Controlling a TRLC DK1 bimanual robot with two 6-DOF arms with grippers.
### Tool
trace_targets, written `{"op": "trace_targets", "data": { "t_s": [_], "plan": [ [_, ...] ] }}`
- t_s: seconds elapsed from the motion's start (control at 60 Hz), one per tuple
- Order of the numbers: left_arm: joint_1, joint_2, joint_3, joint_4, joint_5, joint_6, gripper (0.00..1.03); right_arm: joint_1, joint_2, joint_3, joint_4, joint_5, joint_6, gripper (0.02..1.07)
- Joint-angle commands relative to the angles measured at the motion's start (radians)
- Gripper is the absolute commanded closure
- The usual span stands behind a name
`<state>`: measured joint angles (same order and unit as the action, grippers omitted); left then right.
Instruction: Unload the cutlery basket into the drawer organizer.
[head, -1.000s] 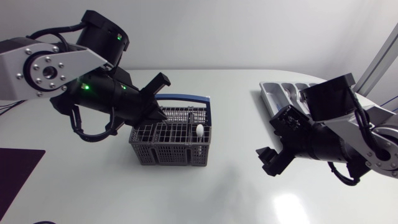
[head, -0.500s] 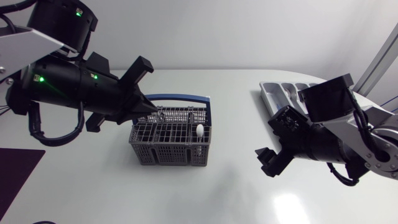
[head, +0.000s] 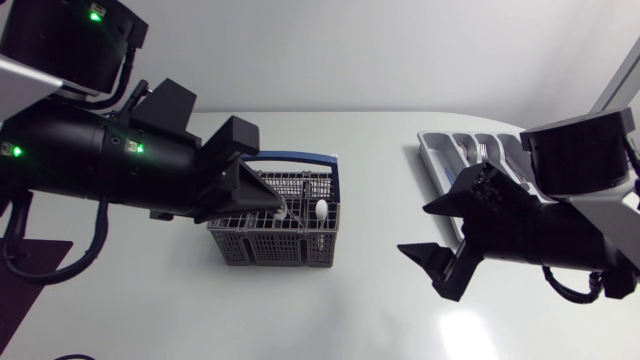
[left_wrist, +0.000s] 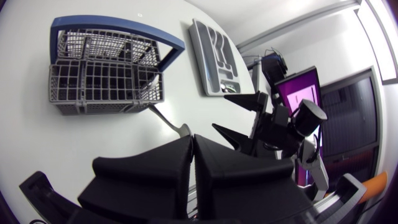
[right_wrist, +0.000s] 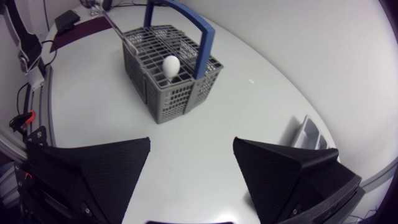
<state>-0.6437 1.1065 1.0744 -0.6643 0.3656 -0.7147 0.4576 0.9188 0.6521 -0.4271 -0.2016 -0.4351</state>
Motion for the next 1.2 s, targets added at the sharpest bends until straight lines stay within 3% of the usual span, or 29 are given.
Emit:
{"op": "trace_targets", "data": {
  "t_s": [0.0,0.2,0.583,0.683,0.883,1.05,1.183],
  "plan": [
    [-0.019,0.023,-0.030,-0.003,0.032,0.067,1.00,0.009,-0.029,-0.025,-0.022,-0.053,-0.042,0.09],
    [-0.097,0.096,-0.033,0.003,0.133,0.187,1.00,0.047,-0.089,-0.040,-0.064,-0.205,-0.109,0.09],
    [-0.148,0.179,-0.001,-0.003,0.305,0.276,1.00,0.271,-0.040,-0.042,-0.012,-0.211,-0.094,0.14],
    [-0.148,0.181,0.004,-0.003,0.305,0.278,1.00,0.300,-0.008,-0.039,0.013,-0.203,-0.079,0.23],
    [-0.148,0.191,0.002,0.002,0.305,0.281,1.00,0.342,0.031,-0.032,0.067,-0.160,-0.044,0.58],
    [-0.148,0.193,0.001,0.003,0.306,0.282,1.00,0.351,0.045,-0.037,0.083,-0.137,-0.036,0.80],
    [-0.145,0.193,0.005,0.003,0.306,0.282,1.00,0.351,0.057,-0.035,0.085,-0.133,-0.030,0.88]
  ]
}}
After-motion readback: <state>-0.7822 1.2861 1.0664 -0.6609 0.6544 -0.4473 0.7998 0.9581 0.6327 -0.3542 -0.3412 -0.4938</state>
